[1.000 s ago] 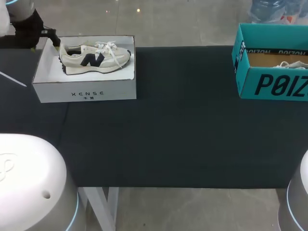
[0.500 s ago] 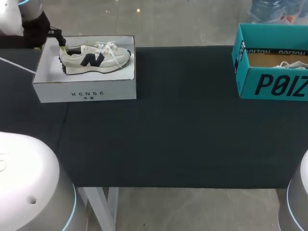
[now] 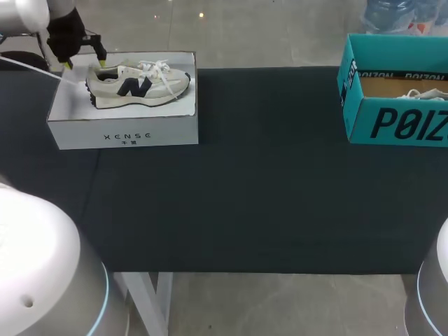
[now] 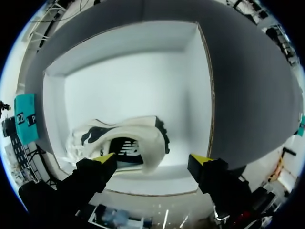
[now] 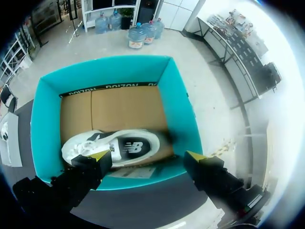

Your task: Take the shoe out of the shoebox, open the shoe tongue, remove and reinsert the insole, then place the shoe into the shoebox

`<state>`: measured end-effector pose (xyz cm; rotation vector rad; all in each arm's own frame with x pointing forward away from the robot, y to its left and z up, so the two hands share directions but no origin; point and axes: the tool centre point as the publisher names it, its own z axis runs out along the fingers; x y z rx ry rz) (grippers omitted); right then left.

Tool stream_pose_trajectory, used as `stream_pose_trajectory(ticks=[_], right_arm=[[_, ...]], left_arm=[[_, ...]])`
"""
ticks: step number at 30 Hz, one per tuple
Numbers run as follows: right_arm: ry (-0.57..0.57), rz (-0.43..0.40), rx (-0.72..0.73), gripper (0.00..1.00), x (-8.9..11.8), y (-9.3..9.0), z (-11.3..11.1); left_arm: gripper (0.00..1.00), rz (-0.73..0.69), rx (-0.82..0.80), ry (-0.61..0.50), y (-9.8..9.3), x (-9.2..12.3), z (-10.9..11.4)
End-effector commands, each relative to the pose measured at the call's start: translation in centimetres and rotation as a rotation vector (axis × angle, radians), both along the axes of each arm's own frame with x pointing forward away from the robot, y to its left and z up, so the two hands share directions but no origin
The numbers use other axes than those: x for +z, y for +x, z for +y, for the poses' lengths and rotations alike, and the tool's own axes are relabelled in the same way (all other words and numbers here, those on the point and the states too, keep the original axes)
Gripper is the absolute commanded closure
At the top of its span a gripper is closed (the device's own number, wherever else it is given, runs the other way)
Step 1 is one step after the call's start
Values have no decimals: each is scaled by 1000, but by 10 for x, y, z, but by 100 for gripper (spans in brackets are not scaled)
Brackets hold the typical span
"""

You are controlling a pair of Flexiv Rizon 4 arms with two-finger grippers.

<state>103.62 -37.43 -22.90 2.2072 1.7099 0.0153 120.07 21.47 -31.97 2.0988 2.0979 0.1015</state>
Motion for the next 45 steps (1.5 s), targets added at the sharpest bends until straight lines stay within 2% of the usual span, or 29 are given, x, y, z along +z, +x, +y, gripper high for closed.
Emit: stream_pose_trajectory(ticks=[1, 28, 30, 32, 33, 38, 40, 42, 45], right_arm=[[0, 0, -1, 0, 0, 0, 0], [0, 0, -1, 0, 0, 0, 0], [0, 0, -1, 0, 0, 0, 0], [0, 0, -1, 0, 0, 0, 0], [0, 0, -1, 0, 0, 0, 0], [0, 0, -1, 0, 0, 0, 0], [0, 0, -1, 0, 0, 0, 0], [0, 0, -1, 0, 0, 0, 0], [0, 0, -1, 0, 0, 0, 0]], left_arm=[[0, 51, 0, 1, 14, -9, 0], [0, 89, 57, 13, 11, -41, 5], [38, 92, 58, 9, 10, -43, 4], [55, 93, 56, 8, 10, -44, 3], [60, 93, 55, 8, 10, -44, 3], [67, 90, 49, 13, 10, -45, 3], [76, 89, 48, 14, 10, -45, 3], [78, 88, 48, 14, 10, -46, 3], [93, 86, 48, 15, 9, -46, 3]])
